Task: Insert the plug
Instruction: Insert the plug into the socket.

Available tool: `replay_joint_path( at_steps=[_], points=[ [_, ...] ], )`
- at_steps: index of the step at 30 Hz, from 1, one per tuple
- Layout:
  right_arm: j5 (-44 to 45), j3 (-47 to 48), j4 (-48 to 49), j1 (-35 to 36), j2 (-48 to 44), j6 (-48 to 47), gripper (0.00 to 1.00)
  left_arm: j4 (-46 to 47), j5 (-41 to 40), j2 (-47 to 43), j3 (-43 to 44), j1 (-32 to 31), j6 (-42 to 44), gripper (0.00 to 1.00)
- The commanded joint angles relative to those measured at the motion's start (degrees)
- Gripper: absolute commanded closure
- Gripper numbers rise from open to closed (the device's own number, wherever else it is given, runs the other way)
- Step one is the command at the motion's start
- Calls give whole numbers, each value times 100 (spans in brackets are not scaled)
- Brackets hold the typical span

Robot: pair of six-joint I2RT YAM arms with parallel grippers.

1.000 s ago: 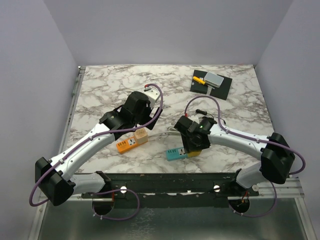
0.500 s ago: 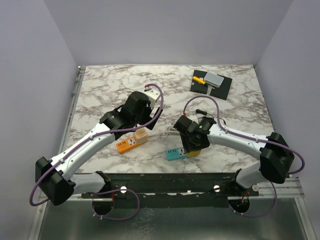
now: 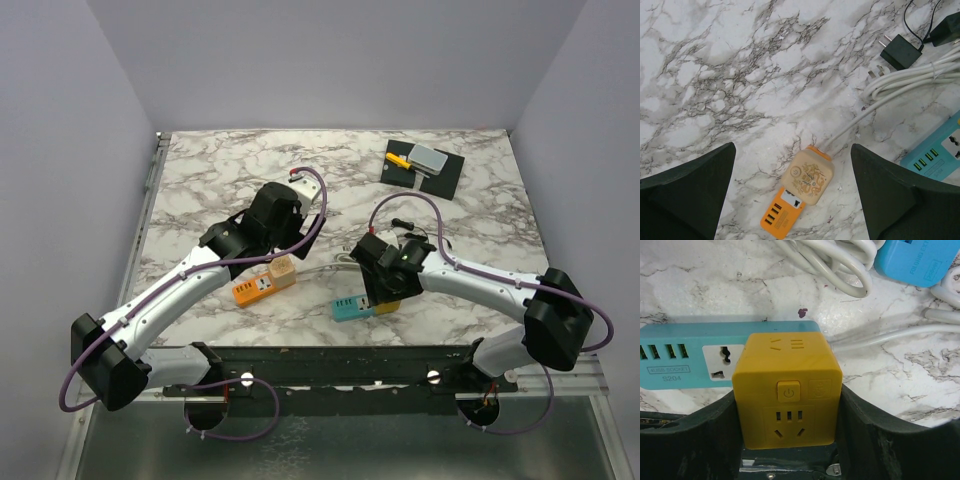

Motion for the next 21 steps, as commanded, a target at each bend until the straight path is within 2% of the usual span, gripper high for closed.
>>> replay_joint_path(
  at_steps=[1,13,19,20,21],
  points=[
    [-649,-861,100,156,698,296,99,-54,-140,48,237,21,20,1],
    [-1344,-1693,975,532,868,754,100,-256,154,216,492,513,14,1],
    [-1374,-1726,940,523,685,771,99,-264,282,227,561,539,-55,1],
    [-1370,-1655,888,523,643,789,93,-265,288,220,554,539,-61,1],
    [-1344,-1572,825,523,592,793,77,-265,295,214,552,539,-77,1]
  ],
)
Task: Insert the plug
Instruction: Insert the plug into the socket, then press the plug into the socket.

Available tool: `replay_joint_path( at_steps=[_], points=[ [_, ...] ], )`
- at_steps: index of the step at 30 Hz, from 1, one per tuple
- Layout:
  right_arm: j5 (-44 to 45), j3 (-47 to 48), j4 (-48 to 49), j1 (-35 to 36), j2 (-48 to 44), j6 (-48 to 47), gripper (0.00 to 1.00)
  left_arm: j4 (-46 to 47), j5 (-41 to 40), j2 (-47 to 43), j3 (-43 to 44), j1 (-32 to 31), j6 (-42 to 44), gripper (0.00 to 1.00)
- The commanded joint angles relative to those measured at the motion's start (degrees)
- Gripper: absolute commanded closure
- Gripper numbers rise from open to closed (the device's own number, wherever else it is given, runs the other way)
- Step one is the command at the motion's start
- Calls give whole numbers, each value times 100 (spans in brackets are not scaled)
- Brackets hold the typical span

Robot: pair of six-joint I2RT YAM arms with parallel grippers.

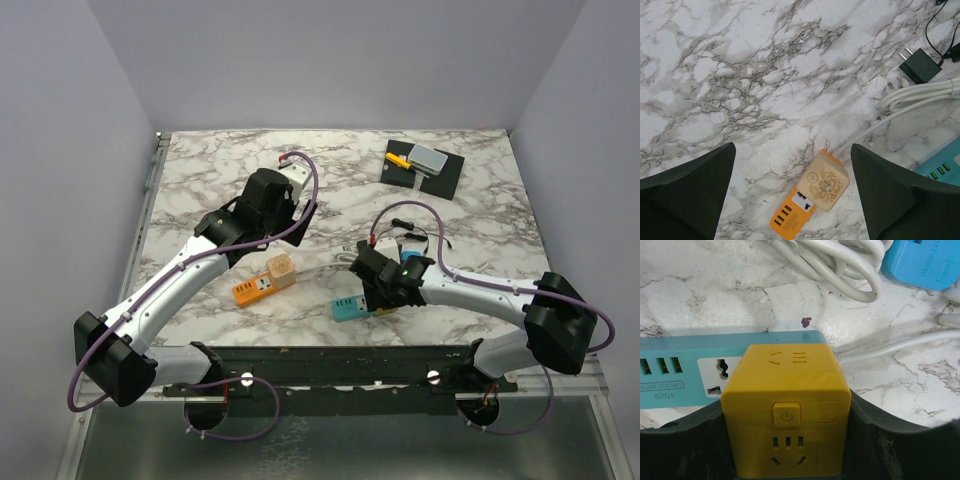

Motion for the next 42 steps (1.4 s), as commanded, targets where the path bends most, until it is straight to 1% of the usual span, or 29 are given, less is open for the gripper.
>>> replay_joint_path(
  at_steps=[1,2,3,5,9,10,11,16,19,23,25,27,30,31,36,38,40,41,42],
  points=[
    [-1682,-763,-97,212,675,458,59,-138,197,-1,187,13,-79,1],
    [-1601,-653,-219,211,602,467,46,-134,217,-11,190,13,-79,1],
    [-1514,-523,-329,215,484,467,36,-136,228,-18,198,13,-75,1],
    [-1346,-253,-574,211,310,449,22,-142,270,-27,223,13,-77,1],
    [-954,209,-1071,202,135,373,4,-151,315,-61,239,13,-87,1],
    [-895,291,-1163,203,119,348,1,-151,326,-71,231,13,-88,1],
    [-837,361,-1236,201,103,334,0,-152,330,-87,216,13,-86,1],
    [-684,806,-1575,202,-14,246,0,-151,331,-151,156,13,-88,1],
    [-786,1036,-1644,202,-92,135,0,-148,322,-140,140,13,-88,1],
    [-913,1114,-1562,202,-210,-11,0,-138,314,-113,112,13,-65,1],
    [-867,1104,-1545,202,-239,-30,2,-126,311,-115,103,13,-58,1],
    [-847,1067,-1487,202,-272,-42,7,-116,310,-129,88,13,-52,1],
    [-813,1057,-1478,202,-273,-75,20,-108,279,-159,47,12,-52,1],
    [-805,1069,-1492,206,-257,-108,22,-107,278,-173,36,15,-47,1],
    [-752,1180,-1563,202,-149,-301,23,-108,288,-205,15,13,-52,1],
    [-769,1166,-1552,202,-136,-359,28,-107,287,-205,24,13,-53,1],
    [-825,1113,-1540,202,-120,-423,38,-109,288,-214,24,12,-53,1],
    [-868,1072,-1516,202,-122,-441,44,-107,288,-222,24,10,-52,1],
    [-922,1017,-1484,198,-133,-449,55,-106,289,-218,24,12,-53,1]
  ],
)
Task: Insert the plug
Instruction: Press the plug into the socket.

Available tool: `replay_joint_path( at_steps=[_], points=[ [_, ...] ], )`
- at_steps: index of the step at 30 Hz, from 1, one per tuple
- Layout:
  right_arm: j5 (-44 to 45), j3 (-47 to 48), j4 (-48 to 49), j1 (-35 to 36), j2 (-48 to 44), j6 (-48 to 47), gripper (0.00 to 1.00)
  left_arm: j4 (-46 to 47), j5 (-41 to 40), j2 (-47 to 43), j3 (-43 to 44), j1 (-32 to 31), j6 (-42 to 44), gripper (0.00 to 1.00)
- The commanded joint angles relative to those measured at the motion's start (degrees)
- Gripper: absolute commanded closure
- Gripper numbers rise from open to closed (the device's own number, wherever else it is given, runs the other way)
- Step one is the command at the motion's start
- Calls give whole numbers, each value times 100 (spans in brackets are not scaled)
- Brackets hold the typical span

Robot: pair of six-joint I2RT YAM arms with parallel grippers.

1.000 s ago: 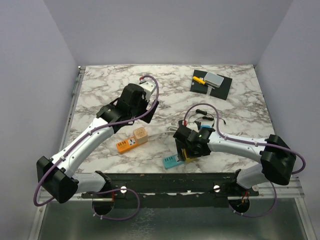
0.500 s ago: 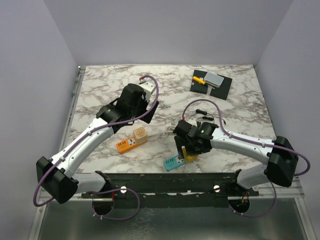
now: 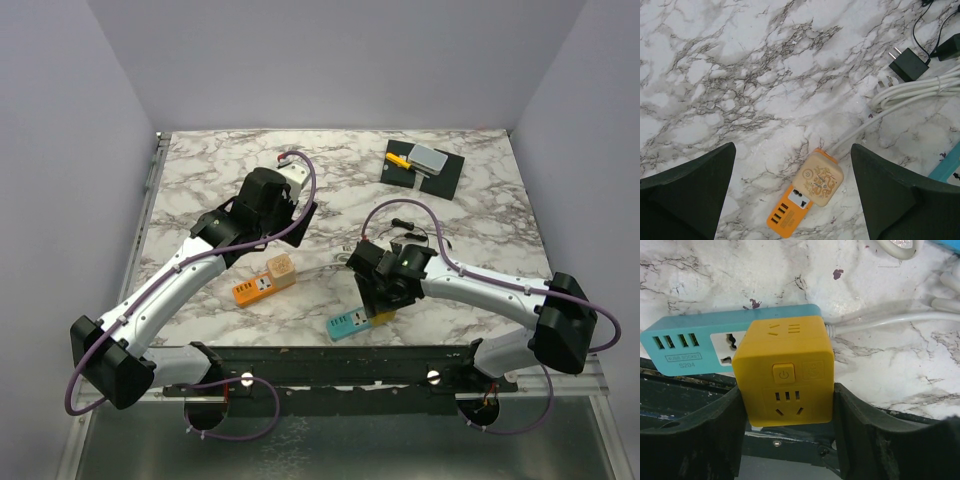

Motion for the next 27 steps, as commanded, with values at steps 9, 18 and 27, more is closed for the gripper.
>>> replay_joint_path(
  at_steps=[9,18,27],
  points=[
    [-451,-549,252,49,81,-132,96,20,62,-89,2,15,-36,1],
    [-854,-1153,765,49,258,48,99,18,19,-28,114,15,-36,1],
    [-1066,-1376,836,49,679,-57,99,11,34,-10,152,15,-58,1]
  ],
)
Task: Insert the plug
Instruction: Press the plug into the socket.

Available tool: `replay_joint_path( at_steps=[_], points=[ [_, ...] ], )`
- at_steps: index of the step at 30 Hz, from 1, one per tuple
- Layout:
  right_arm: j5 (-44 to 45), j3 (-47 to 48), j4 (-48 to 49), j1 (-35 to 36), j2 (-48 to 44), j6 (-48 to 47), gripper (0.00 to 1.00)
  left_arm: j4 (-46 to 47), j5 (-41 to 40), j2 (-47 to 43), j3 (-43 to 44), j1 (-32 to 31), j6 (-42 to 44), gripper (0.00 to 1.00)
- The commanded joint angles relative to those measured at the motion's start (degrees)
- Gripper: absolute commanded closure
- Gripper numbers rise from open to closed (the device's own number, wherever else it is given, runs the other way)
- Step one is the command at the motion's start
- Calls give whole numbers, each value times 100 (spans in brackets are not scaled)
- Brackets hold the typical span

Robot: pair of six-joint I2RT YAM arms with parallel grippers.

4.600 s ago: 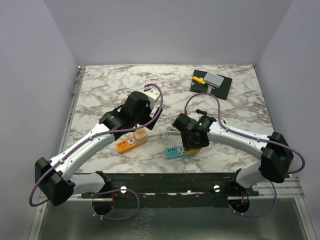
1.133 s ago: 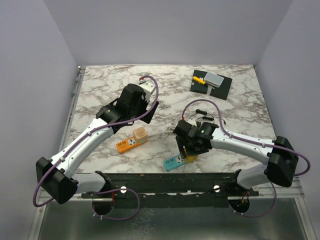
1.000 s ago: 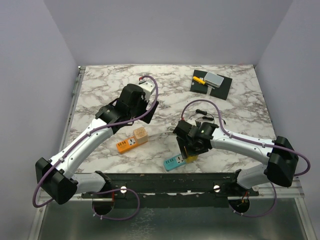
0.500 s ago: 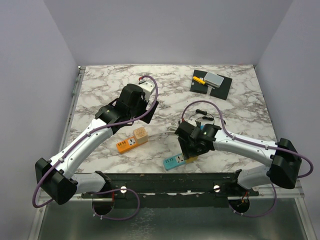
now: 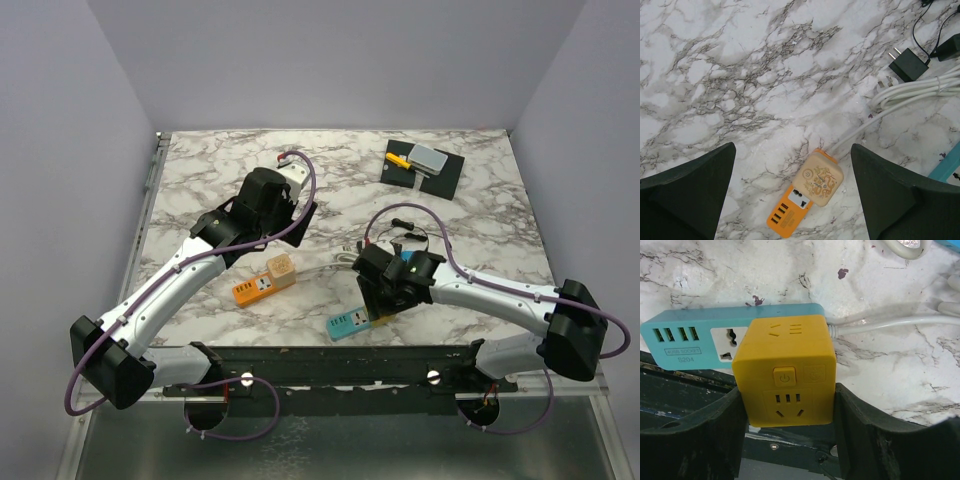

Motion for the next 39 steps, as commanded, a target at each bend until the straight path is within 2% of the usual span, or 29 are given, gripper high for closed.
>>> replay_joint_path(
  at_steps=[1,20,31,39],
  points=[
    [-892,-856,413,53,953,53,99,9,43,-3,152,13,-64,1],
    [-1348,-836,676,53,1549,-249,99,-7,-167,-41,-18,24,-71,1],
    [-1413,-1471,1308,140,1444,286,99,-28,-272,-38,5,93,-71,1],
    [-1163,-1742,1513,159,926,561,99,-112,-264,-69,23,165,-176,1]
  ],
)
